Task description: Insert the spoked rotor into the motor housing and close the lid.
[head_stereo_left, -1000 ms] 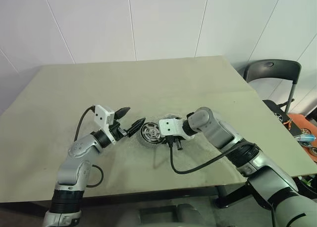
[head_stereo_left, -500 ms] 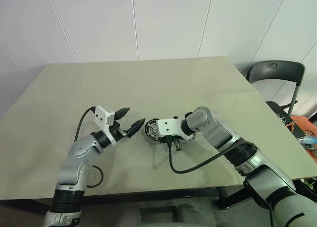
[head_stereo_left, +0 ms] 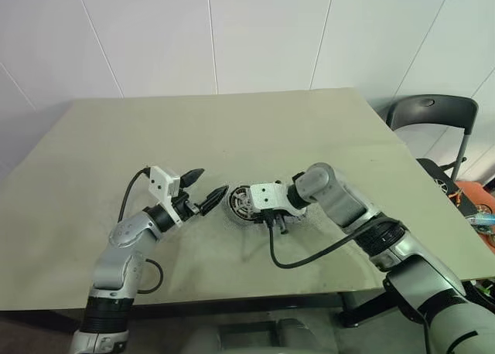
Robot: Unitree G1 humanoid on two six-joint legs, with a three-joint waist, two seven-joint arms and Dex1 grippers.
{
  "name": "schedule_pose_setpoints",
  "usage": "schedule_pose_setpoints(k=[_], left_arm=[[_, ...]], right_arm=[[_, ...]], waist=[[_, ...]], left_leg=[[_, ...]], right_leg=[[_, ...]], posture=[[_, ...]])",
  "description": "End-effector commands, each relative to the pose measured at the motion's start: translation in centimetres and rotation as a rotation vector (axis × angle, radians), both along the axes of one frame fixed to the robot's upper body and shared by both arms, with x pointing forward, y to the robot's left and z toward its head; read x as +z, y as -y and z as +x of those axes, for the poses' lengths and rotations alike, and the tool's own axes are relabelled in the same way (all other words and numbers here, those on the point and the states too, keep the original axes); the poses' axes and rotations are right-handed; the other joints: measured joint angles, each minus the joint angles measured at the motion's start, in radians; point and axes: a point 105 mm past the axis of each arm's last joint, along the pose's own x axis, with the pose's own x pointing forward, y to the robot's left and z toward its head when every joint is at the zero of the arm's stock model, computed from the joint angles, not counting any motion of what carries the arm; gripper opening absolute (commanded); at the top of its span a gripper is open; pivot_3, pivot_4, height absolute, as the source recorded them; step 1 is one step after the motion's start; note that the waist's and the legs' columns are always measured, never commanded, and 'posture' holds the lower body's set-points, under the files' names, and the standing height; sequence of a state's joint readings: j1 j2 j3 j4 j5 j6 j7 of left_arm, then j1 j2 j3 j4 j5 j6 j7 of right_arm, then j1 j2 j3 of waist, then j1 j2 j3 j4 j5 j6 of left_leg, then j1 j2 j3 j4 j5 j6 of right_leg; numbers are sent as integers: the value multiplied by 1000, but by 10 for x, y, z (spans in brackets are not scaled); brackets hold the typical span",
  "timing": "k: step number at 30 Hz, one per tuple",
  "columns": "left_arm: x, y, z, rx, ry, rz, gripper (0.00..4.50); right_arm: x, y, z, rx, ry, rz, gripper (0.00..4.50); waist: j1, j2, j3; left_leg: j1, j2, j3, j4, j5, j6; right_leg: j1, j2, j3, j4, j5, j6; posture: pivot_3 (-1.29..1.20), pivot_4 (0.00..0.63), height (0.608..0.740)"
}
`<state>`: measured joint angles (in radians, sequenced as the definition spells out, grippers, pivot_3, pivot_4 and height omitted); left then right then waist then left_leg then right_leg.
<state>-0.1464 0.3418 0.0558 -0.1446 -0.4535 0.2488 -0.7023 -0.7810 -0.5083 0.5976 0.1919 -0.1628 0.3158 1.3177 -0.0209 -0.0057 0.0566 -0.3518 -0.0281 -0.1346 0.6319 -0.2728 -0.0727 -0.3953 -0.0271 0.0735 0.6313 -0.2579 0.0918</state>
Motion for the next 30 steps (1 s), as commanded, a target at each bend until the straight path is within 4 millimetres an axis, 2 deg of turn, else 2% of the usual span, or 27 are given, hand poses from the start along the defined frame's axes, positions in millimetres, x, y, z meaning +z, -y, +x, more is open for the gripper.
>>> schedule_pose_setpoints(k=[1, 10, 13, 18, 20, 24, 27, 28, 30], left_arm=[[19, -7, -6, -18, 74, 14, 4500], [-2, -20, -31, -92, -67, 169, 4500], [-20, -25, -41, -120, -171, 223, 4500], [-26, -30, -33, -74, -175, 228, 4500], [-30, -31, -29, -57, -174, 235, 4500], [-41, -35, -27, -42, -174, 242, 4500], [-51, -38, -27, -43, -177, 244, 4500], [-55, -39, -27, -44, -176, 244, 4500], [-60, -39, -26, -48, -171, 245, 4500]], right_arm=[[11, 1, -7, 71, -17, 9, 65], [7, 3, -12, 102, -61, -13, 65], [0, 7, -13, 93, -84, -26, 1065], [5, -1, -12, 66, -113, 50, 2721], [14, -5, -13, 60, -141, 120, 2721], [46, -8, -4, -13, -188, 333, 2721], [83, -7, 17, -138, -181, 563, 2721], [93, -1, 26, -199, -182, 616, 2721], [97, 17, 40, -292, -151, 628, 2301]], waist=[[3, 0, 0], [5, 0, 0], [2, 1, 0], [3, 1, 0], [2, 1, 0], [1, 1, 0], [1, 1, 1], [2, 1, 1], [4, 1, 0]], left_leg=[[0, 0, 0, -1, 0, 0], [0, 0, 1, -1, 0, 0], [0, 0, 1, -1, 0, 0], [1, 0, 1, 0, 0, 0], [4, 1, 1, 1, 0, 0], [6, 1, 2, 0, 0, 0], [7, 1, 2, -1, 0, 0], [6, 1, 2, -1, 0, 0], [6, 1, 2, -1, 0, 0]], right_leg=[[-1, 0, 0, 0, 0, 0], [0, 0, 0, 0, 0, 0], [-1, 0, 0, 0, 0, 0], [1, 0, 0, 1, 0, -1], [3, 1, 0, 1, -1, 0], [4, 1, 1, 1, -1, 0], [4, 1, 1, 1, 0, -2], [4, 1, 1, 1, 0, -2], [4, 1, 1, 1, 0, -2]], posture=[[0, 0, 740], [0, 0, 740], [0, 0, 740], [0, 0, 740], [0, 0, 740], [0, 0, 740], [0, 0, 740], [0, 0, 740], [0, 0, 740]])
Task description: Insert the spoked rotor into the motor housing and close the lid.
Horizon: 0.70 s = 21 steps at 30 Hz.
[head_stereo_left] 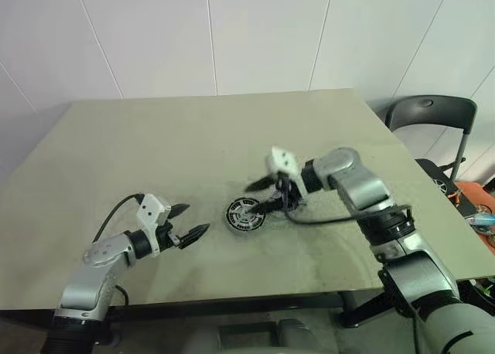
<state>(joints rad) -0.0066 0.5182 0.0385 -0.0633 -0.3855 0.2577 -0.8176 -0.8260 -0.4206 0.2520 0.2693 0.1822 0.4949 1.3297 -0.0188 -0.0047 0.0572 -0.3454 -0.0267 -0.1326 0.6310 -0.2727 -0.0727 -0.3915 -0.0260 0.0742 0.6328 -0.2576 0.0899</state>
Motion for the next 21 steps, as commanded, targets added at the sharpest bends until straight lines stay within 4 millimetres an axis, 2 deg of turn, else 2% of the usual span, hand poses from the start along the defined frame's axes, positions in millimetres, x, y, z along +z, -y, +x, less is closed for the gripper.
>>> schedule_pose_setpoints(k=[1, 3, 6, 7, 10, 13, 21], left_arm=[[-1, 1, 2, -25, 50, 9, 4500], [-6, 2, 3, -33, 53, 9, 4500], [-13, 2, 4, -38, 55, 12, 4500], [-15, 2, 4, -40, 54, 13, 4500], [-18, 3, 5, -45, 57, 13, 4500], [-15, 5, 6, -50, 67, 10, 4500], [6, 11, 6, -76, 109, -38, 4500]], right_arm=[[23, 32, 27, -185, 48, 38, 2119], [10, 57, 43, -293, 89, -75, 1435], [1, 85, 52, -369, 106, -171, 283], [-4, 97, 53, -392, 111, -227, 41], [-26, 129, 48, -413, 73, -377, 41], [-35, 140, 44, -428, 28, -395, 41], [-59, 113, 26, -319, -49, -376, 41]], waist=[[6, 0, 0], [10, 0, 0], [4, 0, 0], [2, 0, 0], [1, 1, 0], [-2, 1, 0], [-2, 1, 0]], left_leg=[[0, 0, 0, 0, 0, 0], [0, -1, 0, 0, 0, 0], [-2, -1, 2, 0, 0, 0], [-3, -1, 3, 0, 0, 0], [-3, -1, 3, 0, 0, 0], [-4, -1, 3, 0, 0, 0], [-3, 0, 4, 1, 0, 0]], right_leg=[[0, 0, 0, 0, 0, 0], [1, -1, 0, -1, 0, 0], [-1, -1, 1, -2, -2, -3], [-2, -1, 2, -2, -1, -1], [-4, -1, 2, -1, 0, 0], [-4, -1, 2, -1, 0, 0], [-2, 0, 3, 0, 0, 0]], posture=[[0, 0, 740], [0, 0, 740], [0, 0, 740], [0, 0, 740], [0, 0, 740], [0, 0, 740], [0, 0, 740]])
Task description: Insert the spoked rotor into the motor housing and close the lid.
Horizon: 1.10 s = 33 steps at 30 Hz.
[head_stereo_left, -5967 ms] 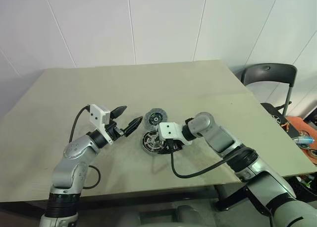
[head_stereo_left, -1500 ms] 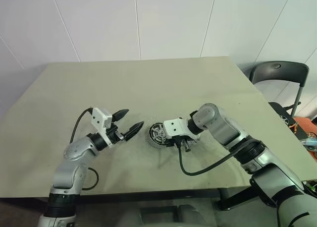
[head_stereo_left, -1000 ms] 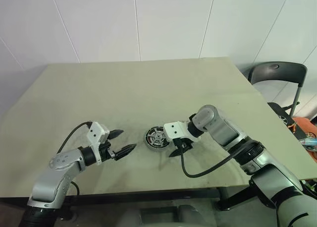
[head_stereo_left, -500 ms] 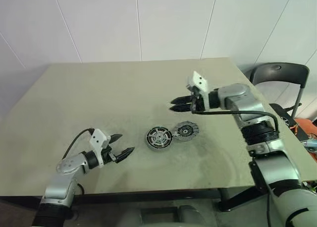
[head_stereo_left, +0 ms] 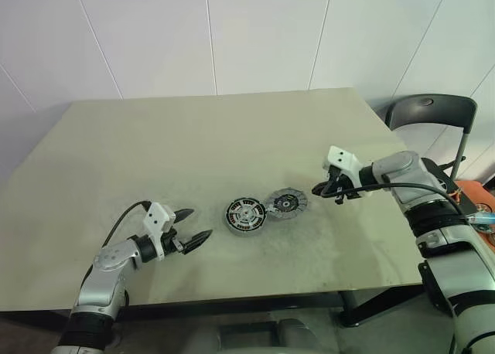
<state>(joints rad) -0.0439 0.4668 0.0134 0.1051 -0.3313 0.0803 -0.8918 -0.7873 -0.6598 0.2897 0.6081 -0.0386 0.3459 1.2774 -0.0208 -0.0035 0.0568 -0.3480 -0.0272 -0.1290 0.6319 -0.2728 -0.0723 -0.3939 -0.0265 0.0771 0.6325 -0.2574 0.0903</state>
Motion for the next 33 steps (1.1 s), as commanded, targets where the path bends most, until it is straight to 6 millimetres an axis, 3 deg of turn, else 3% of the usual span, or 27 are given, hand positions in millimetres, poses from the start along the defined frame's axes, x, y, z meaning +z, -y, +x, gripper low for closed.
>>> schedule_pose_setpoints(k=[1, 5, 13, 21, 27, 33], left_arm=[[24, 6, 2, -30, 69, -33, 4500], [40, 14, -3, -42, 86, -50, 4500], [48, 17, -3, -32, 77, -49, 4500], [47, 18, -2, -31, 69, -49, 4500], [44, 18, -1, -34, 64, -44, 4500], [44, 21, -1, -38, 63, -43, 4500]], right_arm=[[6, -20, -4, 71, 12, 29, 41], [1, -37, -13, 112, -20, 66, 41], [10, -61, -22, 168, -33, 163, 41], [5, -54, -16, 128, 9, 99, 41], [16, -51, -4, 91, 89, 124, 41], [34, -62, -9, 121, 72, 260, 41]], waist=[[0, 0, 0], [2, 0, 0], [0, 0, 0], [2, 0, 0], [1, 0, 0], [1, 0, 0]], left_leg=[[0, 0, 0, 0, 0, 0], [0, 0, 0, 0, 0, 0], [0, 0, -1, 0, 0, 0], [1, 0, 0, 0, 0, 0], [1, 0, 0, 0, 0, 0], [1, 0, 0, 0, 0, 0]], right_leg=[[0, 0, 0, 0, 0, 0], [0, 0, 0, 0, 0, 0], [1, 0, 0, 0, 0, 0], [1, 0, 0, 0, 0, 0], [1, 0, 0, 0, 0, 0], [1, 0, 0, 0, 0, 0]], posture=[[0, 0, 740], [0, 0, 740], [0, 0, 740], [0, 0, 740], [0, 0, 740], [0, 0, 740]])
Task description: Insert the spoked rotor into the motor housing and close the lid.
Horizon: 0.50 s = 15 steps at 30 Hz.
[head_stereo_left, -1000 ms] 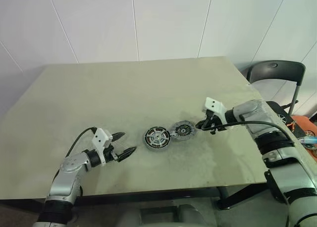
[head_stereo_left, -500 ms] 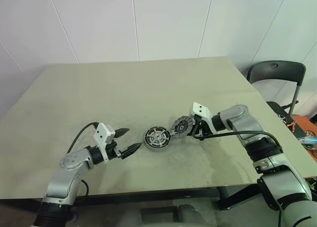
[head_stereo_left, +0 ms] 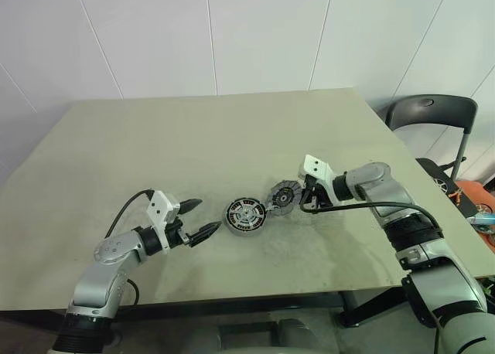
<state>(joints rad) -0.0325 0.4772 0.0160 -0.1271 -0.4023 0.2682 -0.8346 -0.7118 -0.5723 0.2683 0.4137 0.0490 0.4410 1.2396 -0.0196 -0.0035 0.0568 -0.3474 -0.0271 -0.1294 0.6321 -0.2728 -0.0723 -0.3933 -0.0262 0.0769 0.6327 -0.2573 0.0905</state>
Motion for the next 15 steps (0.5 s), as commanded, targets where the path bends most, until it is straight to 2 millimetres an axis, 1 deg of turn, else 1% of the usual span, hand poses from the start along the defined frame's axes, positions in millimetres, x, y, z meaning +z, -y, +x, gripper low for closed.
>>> schedule_pose_setpoints(k=[1, 7, 10, 15], left_arm=[[11, 2, 3, -10, 48, 5, 4500], [13, 4, 2, -10, 51, 7, 4500], [15, 4, 1, -8, 53, 9, 4500], [22, 6, 2, -8, 56, 7, 4500]], right_arm=[[36, -17, 1, 55, 55, 136, 41], [48, -28, -2, 73, 48, 222, 41], [48, -32, -5, 84, 43, 231, 41], [46, -50, -8, 94, 25, 277, 41]], waist=[[-1, 0, 0], [0, 0, 0], [0, 0, 0], [-3, 0, 0]], left_leg=[[0, 0, 0, 0, 0, 0], [0, 0, 0, 0, 0, 0], [0, 0, 0, 0, 0, 0], [0, 0, 0, 0, 0, 0]], right_leg=[[0, 0, 0, 0, 0, 0], [0, 0, 0, 0, 0, 0], [0, 0, 0, 0, 0, 0], [0, 0, 0, 0, 0, 0]], posture=[[0, 0, 740], [0, 0, 740], [0, 0, 740], [0, 0, 740]])
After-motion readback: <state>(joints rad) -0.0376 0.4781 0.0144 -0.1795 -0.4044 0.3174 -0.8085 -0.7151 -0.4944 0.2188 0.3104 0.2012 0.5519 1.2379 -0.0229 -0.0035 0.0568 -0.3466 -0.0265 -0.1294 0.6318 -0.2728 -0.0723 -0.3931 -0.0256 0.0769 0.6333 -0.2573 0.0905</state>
